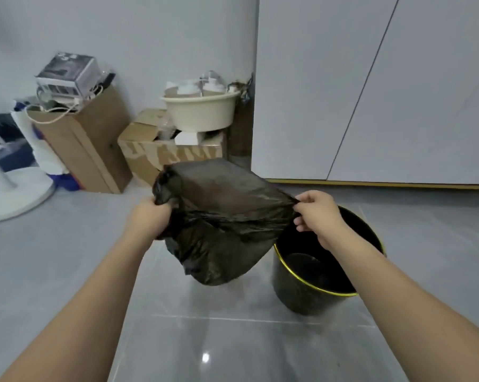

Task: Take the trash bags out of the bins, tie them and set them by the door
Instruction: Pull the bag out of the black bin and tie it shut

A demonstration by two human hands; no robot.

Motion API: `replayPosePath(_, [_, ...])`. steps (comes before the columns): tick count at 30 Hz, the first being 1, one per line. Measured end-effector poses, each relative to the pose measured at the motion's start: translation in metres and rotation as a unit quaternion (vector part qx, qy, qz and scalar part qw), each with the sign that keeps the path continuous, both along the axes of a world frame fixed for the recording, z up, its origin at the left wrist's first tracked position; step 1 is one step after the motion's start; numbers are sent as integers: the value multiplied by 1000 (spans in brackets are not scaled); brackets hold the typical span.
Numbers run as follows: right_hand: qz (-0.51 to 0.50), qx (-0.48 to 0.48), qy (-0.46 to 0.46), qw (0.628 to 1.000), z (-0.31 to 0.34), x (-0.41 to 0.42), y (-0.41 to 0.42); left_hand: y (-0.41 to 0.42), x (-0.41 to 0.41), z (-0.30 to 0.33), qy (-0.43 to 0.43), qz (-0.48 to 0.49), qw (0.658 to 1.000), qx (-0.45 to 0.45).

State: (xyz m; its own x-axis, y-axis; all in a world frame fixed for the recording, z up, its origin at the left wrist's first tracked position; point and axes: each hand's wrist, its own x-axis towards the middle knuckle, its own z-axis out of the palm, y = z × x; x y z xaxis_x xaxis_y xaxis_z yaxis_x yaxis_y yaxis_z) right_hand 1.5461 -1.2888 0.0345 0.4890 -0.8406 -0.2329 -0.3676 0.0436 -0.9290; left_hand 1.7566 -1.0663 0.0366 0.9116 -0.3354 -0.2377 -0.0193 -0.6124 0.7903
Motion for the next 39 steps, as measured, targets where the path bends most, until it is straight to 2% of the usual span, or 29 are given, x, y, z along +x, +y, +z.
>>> replayPosePath(2, [-18, 5, 37, 999, -22, 9, 0, 27, 6, -40, 96, -59, 984, 138])
replayPosePath(3, [-29, 6, 53, 998, -30, 13, 0, 36, 8, -52, 105, -70, 973, 194])
replayPosePath(4, [-37, 1, 69, 997, -37, 17, 0, 42, 9, -59, 83, -65, 964, 244])
replayPosePath(6, [-35, -23, 98, 994, -46, 24, 1, 45, 12, -70, -46, -21, 952, 303])
replayPosePath(8, [-17, -45, 118, 992, -49, 30, 5, 31, 6, -67, -190, -14, 942, 277])
replayPosePath(9, [-8, -52, 119, 992, -48, 33, 8, 21, 1, -63, -226, -66, 945, 226])
replayPosePath(11, [6, -57, 114, 992, -45, 37, 13, -4, -17, -56, -214, -239, 938, 131])
replayPosePath(12, [8, -57, 110, 992, -41, 38, 14, -15, -24, -58, -187, -321, 921, 119])
replayPosePath(14, [4, -41, 99, 994, -31, 36, 14, -30, -30, -75, -173, -419, 871, 189])
replayPosePath(16, [1, -19, 89, 996, -17, 30, 10, -33, -26, -96, -172, -428, 846, 268])
replayPosePath(17, [9, -14, 93, 996, -10, 26, 7, -31, -23, -102, -164, -404, 859, 269])
replayPosePath(19, [52, -19, 116, 992, 4, 19, 3, -25, -16, -110, -149, -343, 906, 196])
replayPosePath(21, [126, -37, 136, 982, 14, 15, 3, -20, -13, -105, -163, -325, 920, 144])
replayPosePath(23, [229, -101, 194, 948, 19, 20, 14, -17, -12, -93, -185, -328, 919, 114])
replayPosePath(24, [284, -176, 260, 906, 18, 25, 23, -16, -11, -87, -202, -333, 915, 105])
replayPosePath(26, [352, -384, 392, 758, 3, 41, 40, -14, -12, -77, -227, -339, 910, 81])
replayPosePath(27, [364, -471, 414, 689, -7, 50, 48, -13, -12, -73, -235, -338, 909, 65])
replayPosePath(28, [368, -532, 413, 641, -17, 58, 54, -11, -13, -70, -243, -333, 910, 49])
replayPosePath(29, [363, -579, 400, 611, -26, 65, 56, -8, -15, -67, -256, -326, 909, 35])
replayPosePath(31, [338, -638, 356, 593, -35, 81, 51, -4, -16, -61, -288, -309, 907, 14])
replayPosePath(35, [341, -653, 329, 590, -21, 116, 32, 2, -9, -37, -339, -268, 902, 7])
replayPosePath(37, [362, -635, 323, 601, -8, 127, 29, 4, -1, -27, -327, -261, 905, 71])
replayPosePath(39, [375, -608, 315, 625, -5, 128, 28, 10, 4, -24, -253, -290, 898, 212])
